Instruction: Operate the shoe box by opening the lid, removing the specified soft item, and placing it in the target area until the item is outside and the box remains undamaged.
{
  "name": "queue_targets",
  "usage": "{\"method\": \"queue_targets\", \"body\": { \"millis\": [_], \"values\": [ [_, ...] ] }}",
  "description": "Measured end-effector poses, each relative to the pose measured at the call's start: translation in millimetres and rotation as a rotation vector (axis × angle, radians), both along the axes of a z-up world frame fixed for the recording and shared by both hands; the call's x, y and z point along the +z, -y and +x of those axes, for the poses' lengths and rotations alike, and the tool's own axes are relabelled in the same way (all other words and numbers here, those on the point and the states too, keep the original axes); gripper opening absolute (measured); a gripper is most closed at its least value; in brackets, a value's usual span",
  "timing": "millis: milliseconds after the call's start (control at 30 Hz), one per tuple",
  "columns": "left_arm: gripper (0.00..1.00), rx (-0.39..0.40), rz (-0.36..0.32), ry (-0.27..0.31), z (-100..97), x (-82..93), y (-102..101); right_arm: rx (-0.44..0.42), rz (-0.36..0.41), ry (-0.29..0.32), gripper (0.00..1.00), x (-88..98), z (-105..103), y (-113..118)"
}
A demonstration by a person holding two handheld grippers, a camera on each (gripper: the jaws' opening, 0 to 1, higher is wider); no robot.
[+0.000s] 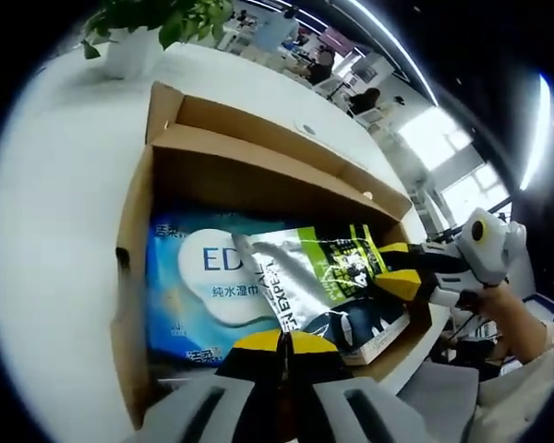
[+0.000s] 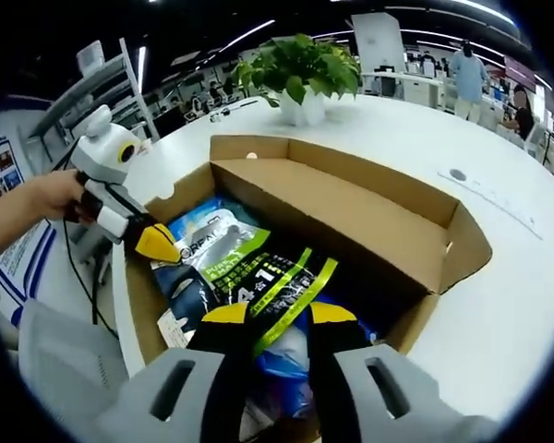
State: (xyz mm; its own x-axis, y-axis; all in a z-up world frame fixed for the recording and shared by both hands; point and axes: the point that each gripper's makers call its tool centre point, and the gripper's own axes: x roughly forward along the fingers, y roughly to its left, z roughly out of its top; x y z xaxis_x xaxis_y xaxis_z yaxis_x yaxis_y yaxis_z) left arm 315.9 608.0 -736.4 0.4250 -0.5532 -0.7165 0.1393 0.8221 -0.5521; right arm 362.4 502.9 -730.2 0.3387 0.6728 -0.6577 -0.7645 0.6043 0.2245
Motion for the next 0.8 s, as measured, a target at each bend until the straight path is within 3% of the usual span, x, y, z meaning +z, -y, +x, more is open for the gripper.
{"method": "queue_targets", "body": {
  "millis": [233, 367, 600, 800],
  "values": [
    [0.00, -0.003, 0.003, 0.024, -0.7, 3.2, 0.2, -0.024, 0.013, -0.040, 0.19, -0.2, -5.9, -0.3],
    [0.00, -0.008, -0.002, 0.038, -1.5, 6.8, 1.9, -0.050, 0.041, -0.053, 0.08, 3.8, -6.7, -1.3],
    [0.00, -0.006, 0.001, 0.066, -2.9, 12.6, 0.3, -0.072, 0.035, -0.047, 0.03, 2.0, -9.1, 2.2],
    [0.00, 0.003, -0.001, 0.082, -3.8, 20.5, -1.2, -0.110, 0.089, -0.050, 0.00, 16.0, -8.1, 1.1]
  ]
}}
